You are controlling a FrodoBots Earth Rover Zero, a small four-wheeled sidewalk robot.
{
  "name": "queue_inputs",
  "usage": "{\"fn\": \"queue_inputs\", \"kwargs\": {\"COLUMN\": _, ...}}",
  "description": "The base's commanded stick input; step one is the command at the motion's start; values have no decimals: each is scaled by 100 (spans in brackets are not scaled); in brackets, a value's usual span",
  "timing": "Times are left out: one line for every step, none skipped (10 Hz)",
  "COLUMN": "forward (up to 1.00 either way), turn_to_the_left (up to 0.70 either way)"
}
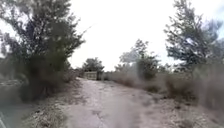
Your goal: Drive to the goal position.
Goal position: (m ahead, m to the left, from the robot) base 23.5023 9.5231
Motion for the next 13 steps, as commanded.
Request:
{"fn": "queue_inputs", "kwargs": {"forward": 45, "turn_to_the_left": 0}}
{"fn": "queue_inputs", "kwargs": {"forward": 45, "turn_to_the_left": 0}}
{"fn": "queue_inputs", "kwargs": {"forward": 45, "turn_to_the_left": 0}}
{"fn": "queue_inputs", "kwargs": {"forward": 45, "turn_to_the_left": 0}}
{"fn": "queue_inputs", "kwargs": {"forward": 45, "turn_to_the_left": 0}}
{"fn": "queue_inputs", "kwargs": {"forward": 45, "turn_to_the_left": 0}}
{"fn": "queue_inputs", "kwargs": {"forward": 45, "turn_to_the_left": 0}}
{"fn": "queue_inputs", "kwargs": {"forward": 45, "turn_to_the_left": 0}}
{"fn": "queue_inputs", "kwargs": {"forward": 45, "turn_to_the_left": 0}}
{"fn": "queue_inputs", "kwargs": {"forward": 45, "turn_to_the_left": 0}}
{"fn": "queue_inputs", "kwargs": {"forward": 45, "turn_to_the_left": 0}}
{"fn": "queue_inputs", "kwargs": {"forward": 45, "turn_to_the_left": 0}}
{"fn": "queue_inputs", "kwargs": {"forward": 45, "turn_to_the_left": 0}}
